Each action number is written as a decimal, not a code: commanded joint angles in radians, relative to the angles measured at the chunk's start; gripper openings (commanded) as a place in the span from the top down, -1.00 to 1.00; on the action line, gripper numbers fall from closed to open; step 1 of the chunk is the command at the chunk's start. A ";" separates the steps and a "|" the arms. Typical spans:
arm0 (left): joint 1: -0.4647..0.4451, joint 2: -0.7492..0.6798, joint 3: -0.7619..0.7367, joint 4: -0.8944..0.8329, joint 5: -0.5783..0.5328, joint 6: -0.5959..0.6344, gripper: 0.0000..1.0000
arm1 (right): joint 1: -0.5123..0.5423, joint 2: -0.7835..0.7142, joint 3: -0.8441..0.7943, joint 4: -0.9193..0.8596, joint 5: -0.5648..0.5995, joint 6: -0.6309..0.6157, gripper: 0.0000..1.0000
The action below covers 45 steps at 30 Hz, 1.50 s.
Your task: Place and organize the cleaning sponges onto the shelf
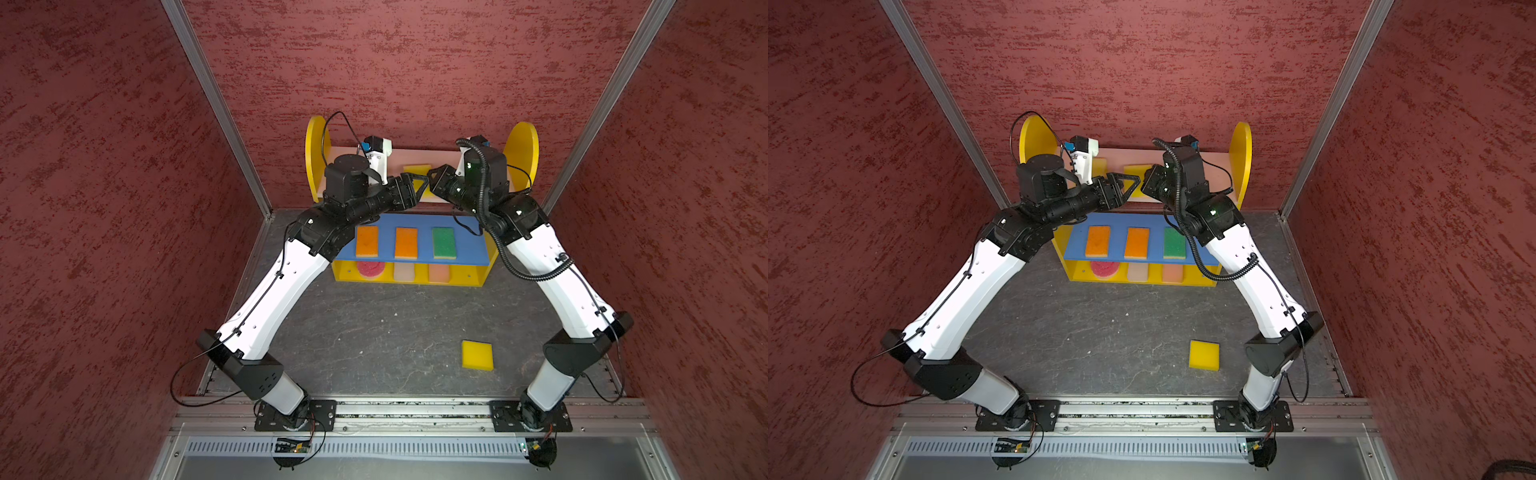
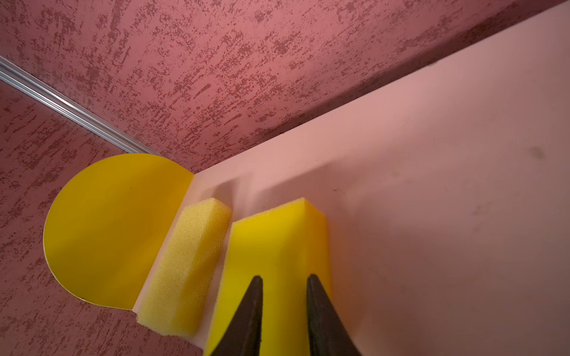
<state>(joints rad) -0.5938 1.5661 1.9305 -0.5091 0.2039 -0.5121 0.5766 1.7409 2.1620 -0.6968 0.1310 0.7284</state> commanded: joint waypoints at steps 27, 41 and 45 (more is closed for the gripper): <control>0.019 -0.027 0.001 0.017 -0.041 0.007 -0.42 | -0.007 -0.095 -0.109 0.078 -0.036 0.029 0.41; 0.019 -0.063 -0.017 0.025 -0.024 0.003 -0.42 | -0.007 -0.119 -0.141 0.091 -0.039 0.028 0.24; 0.017 -0.103 -0.049 0.033 -0.015 0.010 -0.42 | -0.007 -0.146 -0.139 0.078 -0.037 0.001 0.16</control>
<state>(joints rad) -0.5777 1.5085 1.9015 -0.5056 0.1787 -0.5110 0.5755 1.6485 2.0277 -0.6277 0.0971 0.7456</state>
